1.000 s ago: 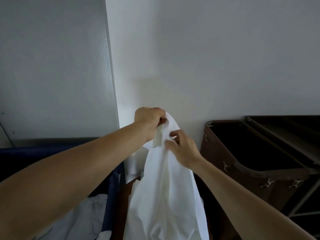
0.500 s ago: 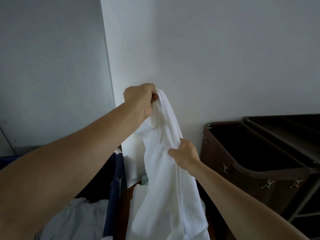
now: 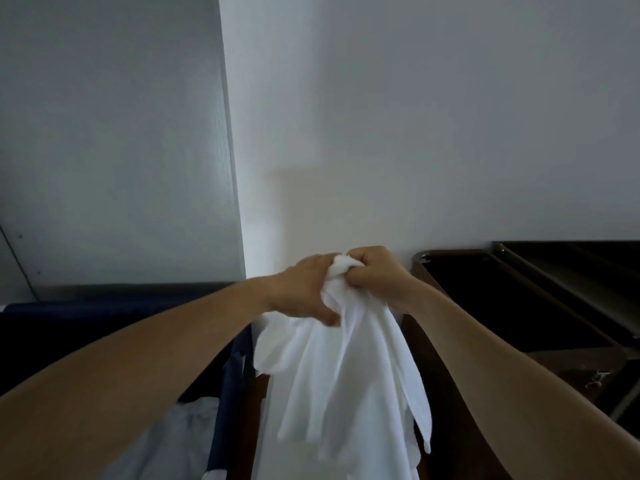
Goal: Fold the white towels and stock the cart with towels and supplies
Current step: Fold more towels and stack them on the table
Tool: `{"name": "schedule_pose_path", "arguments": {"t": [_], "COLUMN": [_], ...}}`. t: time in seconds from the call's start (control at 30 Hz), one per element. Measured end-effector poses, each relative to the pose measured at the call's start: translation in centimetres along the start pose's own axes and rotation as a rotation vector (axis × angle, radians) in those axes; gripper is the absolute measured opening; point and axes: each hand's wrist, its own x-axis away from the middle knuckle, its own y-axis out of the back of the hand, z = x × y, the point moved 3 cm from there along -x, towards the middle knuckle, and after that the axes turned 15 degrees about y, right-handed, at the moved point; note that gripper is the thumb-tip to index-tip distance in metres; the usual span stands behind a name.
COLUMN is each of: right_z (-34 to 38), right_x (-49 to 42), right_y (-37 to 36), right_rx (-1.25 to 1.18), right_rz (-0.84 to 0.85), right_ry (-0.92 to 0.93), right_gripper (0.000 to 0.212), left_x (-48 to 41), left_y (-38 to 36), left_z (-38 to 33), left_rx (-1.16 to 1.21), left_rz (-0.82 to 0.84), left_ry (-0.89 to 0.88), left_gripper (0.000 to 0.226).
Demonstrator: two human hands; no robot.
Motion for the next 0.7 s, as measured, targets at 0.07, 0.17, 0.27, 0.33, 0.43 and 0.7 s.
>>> {"name": "schedule_pose_path", "arguments": {"t": [0.07,0.17,0.27,0.33,0.43,0.7], "right_z": [-0.4,-1.5,-2.3,-2.4,-2.1,-4.4], "right_x": [0.1,0.9,2.1,3.0,4.0,4.7], "right_y": [-0.4,0.1,-0.4,-1.4,-3.5,-4.0], "right_rx": [-0.039,-0.077,0.009,0.025,0.128,0.431], "right_rz": [-0.061,-0.206,-0.198,-0.149,-0.098,-0.193], "right_ry": [0.003,-0.071,-0.123,-0.121,-0.1,-0.24], "right_gripper": [0.019,0.024,0.031,0.049,0.098,0.038], "left_x": [-0.3,-0.6,-0.9,-1.4,-1.9,-2.6], "left_y": [0.0,1.2,3.3,4.7,5.8,6.8], "left_z": [0.0,0.3,-0.2,-0.6,-1.2,-0.8], "left_rx": [0.044,0.261,0.408,0.558,0.81,0.703], "left_rz": [-0.097,-0.202,-0.366,-0.423,-0.386,-0.458], "left_ry": [0.051,0.184,0.353,0.442,0.522,0.455], "left_gripper": [0.049,0.02,0.01,0.012,0.013,0.001]}}
